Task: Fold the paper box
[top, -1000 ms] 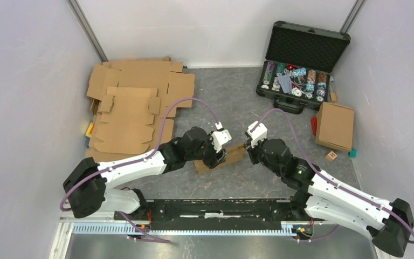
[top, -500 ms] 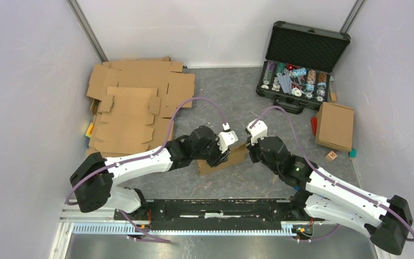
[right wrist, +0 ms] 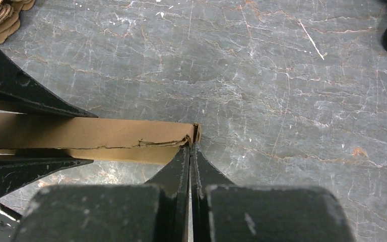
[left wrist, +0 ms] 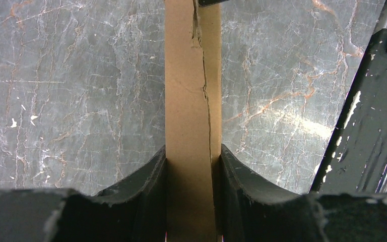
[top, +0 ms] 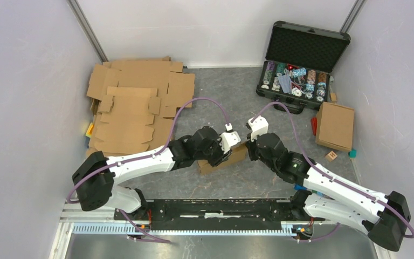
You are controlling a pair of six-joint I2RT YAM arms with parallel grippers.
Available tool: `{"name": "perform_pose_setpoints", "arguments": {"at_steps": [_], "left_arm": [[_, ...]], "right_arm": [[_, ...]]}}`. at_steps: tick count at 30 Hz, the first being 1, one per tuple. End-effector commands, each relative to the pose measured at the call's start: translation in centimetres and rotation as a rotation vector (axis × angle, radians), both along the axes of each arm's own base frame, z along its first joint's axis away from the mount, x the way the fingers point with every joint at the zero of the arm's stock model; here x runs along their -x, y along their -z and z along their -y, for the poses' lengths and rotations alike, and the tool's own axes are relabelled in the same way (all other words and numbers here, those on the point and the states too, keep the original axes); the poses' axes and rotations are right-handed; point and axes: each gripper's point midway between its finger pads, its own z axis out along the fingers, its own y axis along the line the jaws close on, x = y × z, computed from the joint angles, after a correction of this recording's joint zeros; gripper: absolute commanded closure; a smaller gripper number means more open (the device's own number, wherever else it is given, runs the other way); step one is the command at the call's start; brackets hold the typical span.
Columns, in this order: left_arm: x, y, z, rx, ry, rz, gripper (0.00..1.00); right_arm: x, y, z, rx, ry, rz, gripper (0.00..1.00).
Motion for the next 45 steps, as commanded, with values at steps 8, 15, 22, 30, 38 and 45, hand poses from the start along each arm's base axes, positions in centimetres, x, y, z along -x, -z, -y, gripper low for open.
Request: {"name": "perform_pose_setpoints", "arguments": {"at_steps": [8, 15, 22, 30, 38, 45], "left_arm": [[1.7, 1.7, -0.1, -0.071, 0.077, -0.031, 0.73], [1.7, 1.8, -0.1, -0.070, 0.073, -0.038, 0.73], [1.7, 1.7, 0.0, -0.081, 0.078, -0.044, 0.73], [1.5, 1.9, 0.2, -0.097, 0.079, -0.047, 0.73], [1.5, 2.1, 0.2, -0.101, 0.074, -0.055, 0.73], [1.7, 2.0, 0.2, -0.095, 0.078, -0.062, 0.73]], "right_arm": [[-0.7, -3.9, -2.2, -0.183, -0.010, 0.077, 1.00], [-0.4, -3.5, -1.8, -0.203, 0.009, 0.066, 0.91], [-0.9, -6.0, -0.5, -0.190, 0.040, 0.143, 0.62], [-0.4, -7.0, -1.0, -0.146, -0.022, 0.124, 0.29], [-0.8, -7.1, -0.2, -0.172, 0.036, 0.144, 0.48], [0.3, -2.1, 1.6, -0.136, 0.085, 0.078, 0.79]]}}
